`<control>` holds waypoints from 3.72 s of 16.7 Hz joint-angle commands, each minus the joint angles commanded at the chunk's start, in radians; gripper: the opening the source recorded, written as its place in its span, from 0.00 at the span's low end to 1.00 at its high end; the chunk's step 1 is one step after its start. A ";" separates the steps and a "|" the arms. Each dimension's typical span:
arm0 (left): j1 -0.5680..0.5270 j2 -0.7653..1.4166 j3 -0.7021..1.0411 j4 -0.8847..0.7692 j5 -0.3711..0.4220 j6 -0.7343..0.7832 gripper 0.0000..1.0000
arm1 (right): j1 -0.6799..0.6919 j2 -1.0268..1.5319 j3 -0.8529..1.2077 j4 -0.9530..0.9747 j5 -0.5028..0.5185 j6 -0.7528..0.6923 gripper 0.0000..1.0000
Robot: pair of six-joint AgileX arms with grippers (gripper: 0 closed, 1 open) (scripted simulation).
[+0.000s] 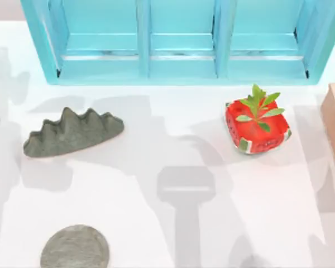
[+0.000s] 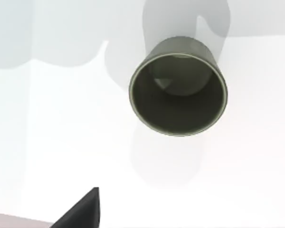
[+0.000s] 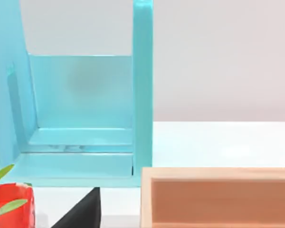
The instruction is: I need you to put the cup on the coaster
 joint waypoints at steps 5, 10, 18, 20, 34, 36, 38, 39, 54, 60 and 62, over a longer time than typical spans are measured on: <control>0.024 0.162 0.129 -0.107 0.015 0.122 1.00 | 0.000 0.000 0.000 0.000 0.000 0.000 1.00; 0.019 0.164 0.129 -0.107 0.014 0.124 1.00 | 0.000 0.000 0.000 0.000 0.000 0.000 1.00; 0.024 0.184 -0.108 0.158 0.015 0.125 1.00 | 0.000 0.000 0.000 0.000 0.000 0.000 1.00; 0.026 0.192 -0.180 0.234 0.016 0.127 1.00 | 0.000 0.000 0.000 0.000 0.000 0.000 1.00; 0.027 0.196 -0.214 0.268 0.016 0.128 0.40 | 0.000 0.000 0.000 0.000 0.000 0.000 1.00; 0.027 0.196 -0.214 0.268 0.016 0.128 0.25 | 0.000 0.000 0.000 0.000 0.000 0.000 1.00; 0.027 0.196 -0.214 0.268 0.016 0.128 0.10 | 0.000 0.000 0.000 0.000 0.000 0.000 1.00; 0.027 0.196 -0.214 0.268 0.016 0.128 0.02 | 0.000 0.000 0.000 0.000 0.000 0.000 1.00; -0.048 0.112 -0.208 0.307 -0.019 -0.023 0.00 | 0.000 0.000 0.000 0.000 0.000 0.000 1.00; -0.264 -0.073 -0.252 0.331 -0.070 -0.543 0.00 | 0.000 0.000 0.000 0.000 0.000 0.000 1.00; -0.352 -0.139 -0.299 0.320 -0.072 -0.773 0.00 | 0.000 0.000 0.000 0.000 0.000 0.000 1.00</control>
